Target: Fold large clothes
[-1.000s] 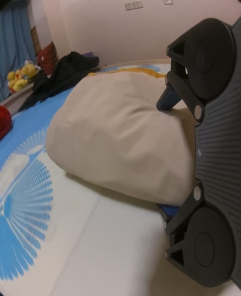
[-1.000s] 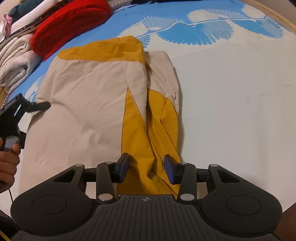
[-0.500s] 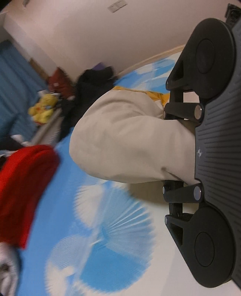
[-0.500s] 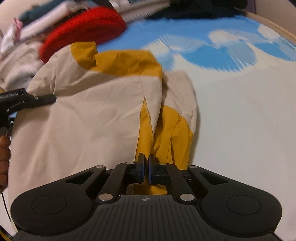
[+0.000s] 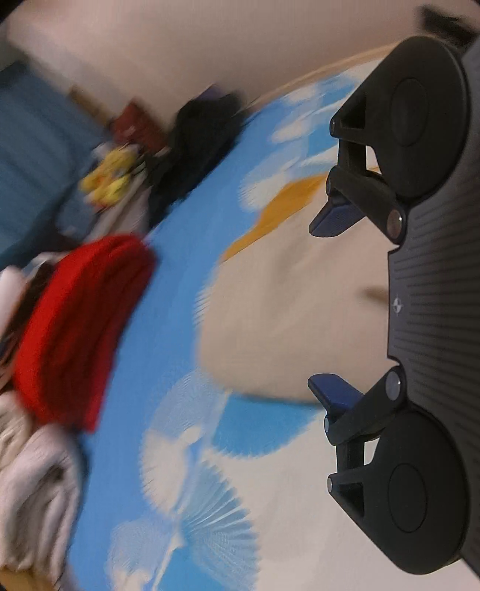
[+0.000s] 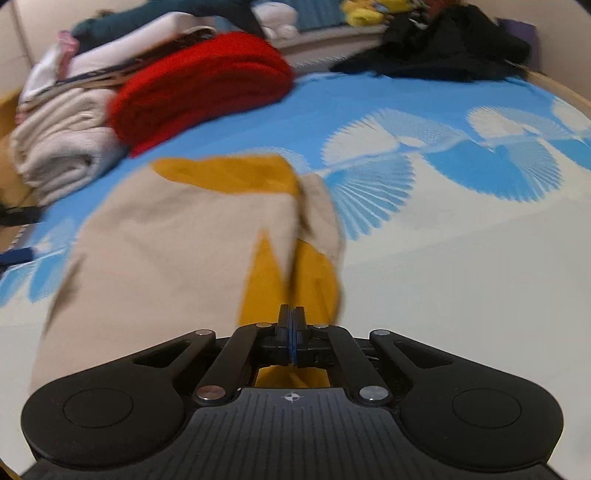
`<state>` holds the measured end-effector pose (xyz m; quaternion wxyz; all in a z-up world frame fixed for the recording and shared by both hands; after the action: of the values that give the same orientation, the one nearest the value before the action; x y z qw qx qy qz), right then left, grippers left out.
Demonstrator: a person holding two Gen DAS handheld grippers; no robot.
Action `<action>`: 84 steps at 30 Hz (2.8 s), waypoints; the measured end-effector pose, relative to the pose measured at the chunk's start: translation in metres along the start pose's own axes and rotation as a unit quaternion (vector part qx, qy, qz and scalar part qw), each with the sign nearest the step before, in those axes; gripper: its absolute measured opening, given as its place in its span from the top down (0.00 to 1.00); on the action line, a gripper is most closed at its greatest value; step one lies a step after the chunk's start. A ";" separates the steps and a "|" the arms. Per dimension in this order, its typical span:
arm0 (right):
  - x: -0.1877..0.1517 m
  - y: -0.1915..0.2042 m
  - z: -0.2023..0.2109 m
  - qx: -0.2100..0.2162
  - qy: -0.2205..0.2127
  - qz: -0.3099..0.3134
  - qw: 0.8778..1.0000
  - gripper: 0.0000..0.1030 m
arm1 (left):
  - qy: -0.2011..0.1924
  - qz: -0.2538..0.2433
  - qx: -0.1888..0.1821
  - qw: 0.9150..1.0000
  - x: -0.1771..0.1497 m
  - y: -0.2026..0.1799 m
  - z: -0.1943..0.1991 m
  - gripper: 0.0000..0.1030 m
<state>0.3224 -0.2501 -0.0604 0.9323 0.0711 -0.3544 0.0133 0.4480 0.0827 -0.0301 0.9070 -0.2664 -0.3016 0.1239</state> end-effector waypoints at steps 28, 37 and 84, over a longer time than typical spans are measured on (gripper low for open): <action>-0.012 0.051 0.244 -0.130 -0.167 0.155 0.965 0.70 | -0.185 -0.175 0.084 0.963 -0.208 -0.103 0.242 0.00; -0.062 0.085 0.312 -0.122 -0.144 0.139 0.972 0.01 | -0.225 -0.137 0.097 0.960 -0.306 -0.095 0.296 0.00; -0.141 0.091 0.227 -0.113 -0.057 0.138 0.982 0.01 | -0.144 -0.147 0.130 0.970 -0.306 -0.070 0.225 0.00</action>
<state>0.0604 -0.1887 0.0255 0.9017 -0.0833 -0.4128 0.0980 0.0737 -0.0014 0.0138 0.8892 -0.0788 -0.4461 0.0646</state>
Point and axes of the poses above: each gripper's, at about its wrist camera, not at the fingertips, and z roughly against the way its jaws point, y to its left, x to its top, the point moved 1 cm from there along -z, roughly the way its jaws point, and after that the axes turned 12 degrees about z, right-handed, at the moved point
